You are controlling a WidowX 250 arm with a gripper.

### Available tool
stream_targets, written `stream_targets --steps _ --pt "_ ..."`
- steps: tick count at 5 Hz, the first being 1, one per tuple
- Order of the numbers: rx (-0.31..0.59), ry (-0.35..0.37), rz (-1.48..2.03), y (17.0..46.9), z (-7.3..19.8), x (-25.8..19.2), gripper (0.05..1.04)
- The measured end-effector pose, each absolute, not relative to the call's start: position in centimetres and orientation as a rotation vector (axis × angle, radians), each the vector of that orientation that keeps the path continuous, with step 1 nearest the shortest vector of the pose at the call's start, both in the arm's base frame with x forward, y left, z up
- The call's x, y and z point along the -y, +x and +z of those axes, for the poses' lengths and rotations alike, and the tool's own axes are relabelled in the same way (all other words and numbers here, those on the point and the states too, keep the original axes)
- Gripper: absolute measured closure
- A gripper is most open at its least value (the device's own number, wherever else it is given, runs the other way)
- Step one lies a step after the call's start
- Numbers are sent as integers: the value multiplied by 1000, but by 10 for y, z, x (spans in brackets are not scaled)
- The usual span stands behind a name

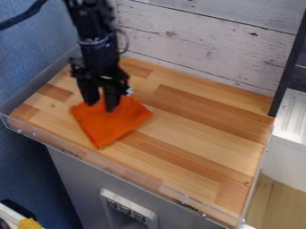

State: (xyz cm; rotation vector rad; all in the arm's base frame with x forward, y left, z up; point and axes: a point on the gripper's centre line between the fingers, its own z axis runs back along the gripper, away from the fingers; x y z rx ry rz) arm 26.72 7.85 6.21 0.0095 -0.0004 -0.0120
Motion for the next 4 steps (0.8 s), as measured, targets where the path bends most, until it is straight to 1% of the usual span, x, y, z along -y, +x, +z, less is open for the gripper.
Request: stream_targets --steps 1,3,4 --pt "16 24 -6 266 85 -47 95" --pt "6 33 4 253 109 16 84" --pt "4 34 8 246 116 35 84"
